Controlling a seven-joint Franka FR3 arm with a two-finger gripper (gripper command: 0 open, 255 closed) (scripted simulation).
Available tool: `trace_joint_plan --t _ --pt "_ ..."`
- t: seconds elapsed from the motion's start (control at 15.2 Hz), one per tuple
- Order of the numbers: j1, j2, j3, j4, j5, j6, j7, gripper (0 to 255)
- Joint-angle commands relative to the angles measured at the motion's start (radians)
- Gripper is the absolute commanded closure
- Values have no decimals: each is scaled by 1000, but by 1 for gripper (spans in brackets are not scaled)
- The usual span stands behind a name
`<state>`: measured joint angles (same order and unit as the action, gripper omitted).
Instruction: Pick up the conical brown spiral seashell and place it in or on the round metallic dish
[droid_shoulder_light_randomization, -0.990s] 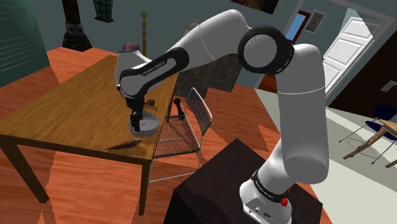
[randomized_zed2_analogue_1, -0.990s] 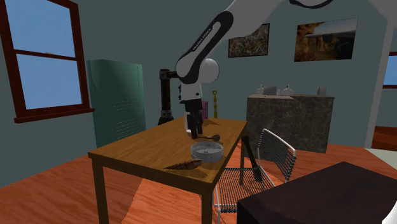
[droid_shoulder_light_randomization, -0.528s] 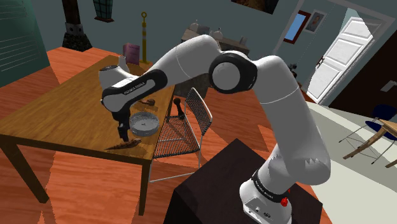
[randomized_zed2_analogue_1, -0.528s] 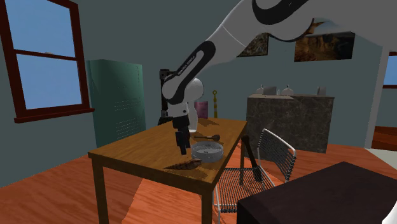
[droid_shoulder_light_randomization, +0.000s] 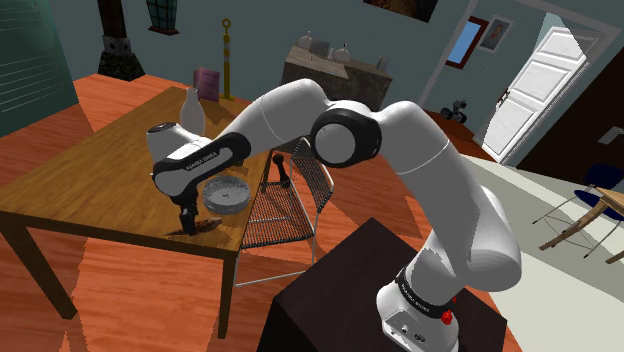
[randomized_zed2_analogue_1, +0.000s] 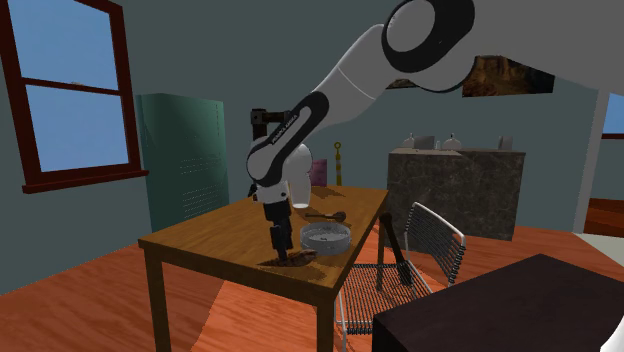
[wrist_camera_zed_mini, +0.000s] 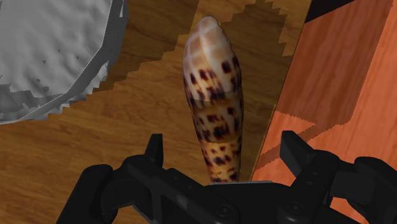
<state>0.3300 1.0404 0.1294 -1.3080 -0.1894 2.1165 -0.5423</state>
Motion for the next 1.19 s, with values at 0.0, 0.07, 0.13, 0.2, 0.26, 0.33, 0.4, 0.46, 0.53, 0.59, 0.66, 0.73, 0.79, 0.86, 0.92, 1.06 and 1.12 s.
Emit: trace_joint_plan --t 0.0,0.07,0.13,0.2,0.26,0.33,0.4,0.46,0.53,0.59,0.66,0.73,0.79,0.86,0.92,1.06,1.12 --pt "-1 14 -2 -6 -2 20 1 0" --pt "-1 18 -3 -6 -3 25 1 0" --pt "-1 18 -3 -6 -3 25 1 0" --pt "-1 18 -3 -6 -3 25 1 0" --pt "-1 18 -3 -6 -3 25 1 0" --pt "-1 18 -3 -6 -3 25 1 0" --pt "-1 18 -3 -6 -3 25 1 0" --pt "-1 18 -3 -6 -3 25 1 0" --pt "-1 18 -3 -6 -3 25 1 0" --pt "-1 18 -3 -6 -3 25 1 255" --pt "-1 18 -3 -6 -3 25 1 255" --pt "-1 18 -3 -6 -3 25 1 255" --pt "-1 18 -3 -6 -3 25 1 255" --pt "-1 18 -3 -6 -3 25 1 255" --pt "-1 19 -3 -6 -3 25 1 255" --pt "-1 18 -3 -6 -3 25 1 255" --pt "-1 18 -3 -6 -3 25 1 255"
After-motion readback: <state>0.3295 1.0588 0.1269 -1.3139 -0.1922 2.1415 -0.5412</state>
